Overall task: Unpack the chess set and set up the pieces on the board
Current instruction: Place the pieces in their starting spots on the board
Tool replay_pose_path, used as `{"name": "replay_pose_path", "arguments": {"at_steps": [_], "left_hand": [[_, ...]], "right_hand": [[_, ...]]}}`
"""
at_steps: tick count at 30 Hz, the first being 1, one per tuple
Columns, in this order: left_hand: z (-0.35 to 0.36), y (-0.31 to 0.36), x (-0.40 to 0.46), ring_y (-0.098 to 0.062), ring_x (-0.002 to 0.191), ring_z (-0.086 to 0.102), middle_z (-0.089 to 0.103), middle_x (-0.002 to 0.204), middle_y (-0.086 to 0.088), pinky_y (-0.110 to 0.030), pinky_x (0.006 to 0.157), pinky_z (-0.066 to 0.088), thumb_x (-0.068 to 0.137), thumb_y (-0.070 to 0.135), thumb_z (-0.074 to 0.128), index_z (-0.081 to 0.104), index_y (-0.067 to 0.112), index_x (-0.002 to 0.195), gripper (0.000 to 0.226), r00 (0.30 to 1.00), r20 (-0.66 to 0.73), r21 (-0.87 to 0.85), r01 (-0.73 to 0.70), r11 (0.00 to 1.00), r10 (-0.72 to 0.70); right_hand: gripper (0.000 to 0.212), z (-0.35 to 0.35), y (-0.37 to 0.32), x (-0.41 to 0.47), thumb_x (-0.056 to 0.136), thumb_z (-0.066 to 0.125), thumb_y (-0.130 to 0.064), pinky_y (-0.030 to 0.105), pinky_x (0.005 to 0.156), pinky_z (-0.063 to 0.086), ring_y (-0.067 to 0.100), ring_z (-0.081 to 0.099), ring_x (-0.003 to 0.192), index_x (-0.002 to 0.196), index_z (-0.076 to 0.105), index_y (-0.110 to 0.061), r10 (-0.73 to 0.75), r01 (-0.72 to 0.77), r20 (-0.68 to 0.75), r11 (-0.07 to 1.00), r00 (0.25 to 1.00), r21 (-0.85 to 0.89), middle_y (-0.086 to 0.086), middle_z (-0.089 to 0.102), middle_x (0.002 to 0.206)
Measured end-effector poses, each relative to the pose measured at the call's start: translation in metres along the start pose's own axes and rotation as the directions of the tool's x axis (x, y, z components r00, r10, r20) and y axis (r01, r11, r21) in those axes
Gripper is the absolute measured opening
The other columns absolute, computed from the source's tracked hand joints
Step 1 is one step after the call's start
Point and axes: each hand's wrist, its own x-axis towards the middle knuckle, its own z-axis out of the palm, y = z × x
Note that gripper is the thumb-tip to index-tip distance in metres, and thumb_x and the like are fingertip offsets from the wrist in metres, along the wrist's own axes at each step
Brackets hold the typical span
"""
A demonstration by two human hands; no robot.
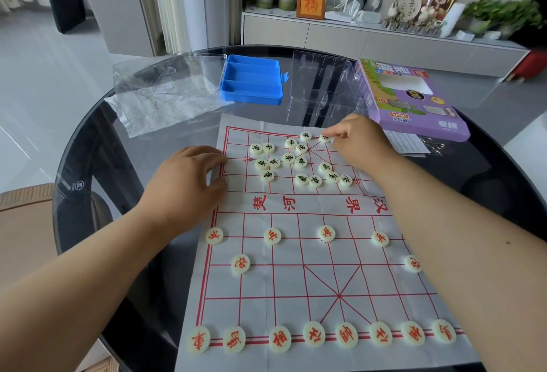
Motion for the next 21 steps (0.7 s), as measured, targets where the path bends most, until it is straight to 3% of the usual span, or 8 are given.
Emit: {"name": "replay_pose_path", "arguments": {"at_steps": [3,7,11,15,21], "left_hand": [[0.0,0.0,0.0,-0.013,0.129,0.039,0.047,0.14,0.006,-0.029,0.105,0.034,0.092,0.026,0.053,0.053,0.023,0.133,0.042,1.0,0.002,-0.003,-0.006,1.0,0.006],[0.0,0.0,0.001,-0.013,0.129,0.038,0.047,0.14,0.007,-0.028,0.105,0.033,0.091,0.026,0.053,0.053,0.024,0.134,0.042,1.0,-0.001,0.0,-0.003,1.0,0.003],[0.001,-0.001,0.001,-0.012,0.129,0.038,0.046,0.141,0.008,-0.027,0.104,0.034,0.092,0.028,0.052,0.052,0.025,0.134,0.043,1.0,0.001,-0.003,-0.001,1.0,0.001],[0.001,-0.001,0.001,-0.012,0.129,0.038,0.045,0.141,0.008,-0.028,0.104,0.035,0.092,0.028,0.052,0.051,0.025,0.135,0.043,1.0,0.007,-0.003,0.002,1.0,-0.002],[0.0,0.0,0.001,-0.012,0.13,0.037,0.045,0.142,0.009,-0.027,0.105,0.033,0.092,0.028,0.052,0.051,0.025,0.135,0.043,1.0,0.004,0.001,-0.001,1.0,0.001]], "right_hand": [[0.025,0.003,-0.018,0.001,0.087,0.062,-0.012,0.024,0.076,0.039,0.017,0.053,0.092,0.108,0.071,-0.021,-0.106,0.105,-0.047,0.994,0.993,-0.009,-0.001,0.049,0.099],[0.015,0.014,-0.052,0.004,0.086,0.065,-0.018,0.024,0.07,0.038,0.014,0.05,0.083,0.097,0.075,-0.023,-0.196,0.195,0.05,0.981,0.979,0.018,-0.009,0.046,0.082],[0.032,0.018,-0.063,0.002,0.09,0.05,-0.007,0.025,0.074,0.035,0.012,0.046,0.087,0.103,0.074,-0.023,-0.236,0.231,0.155,0.972,0.959,0.051,-0.014,0.042,0.076],[0.043,0.017,-0.059,-0.004,0.094,0.039,-0.006,0.025,0.084,0.027,0.011,0.039,0.089,0.118,0.065,-0.032,-0.26,0.274,0.251,0.961,0.932,-0.022,-0.012,0.038,0.076],[0.048,0.013,-0.055,0.003,0.099,0.029,-0.011,0.033,0.099,0.023,0.012,0.034,0.094,0.128,0.056,-0.038,-0.183,0.23,0.291,0.963,0.939,-0.137,-0.012,0.033,0.077]]}}
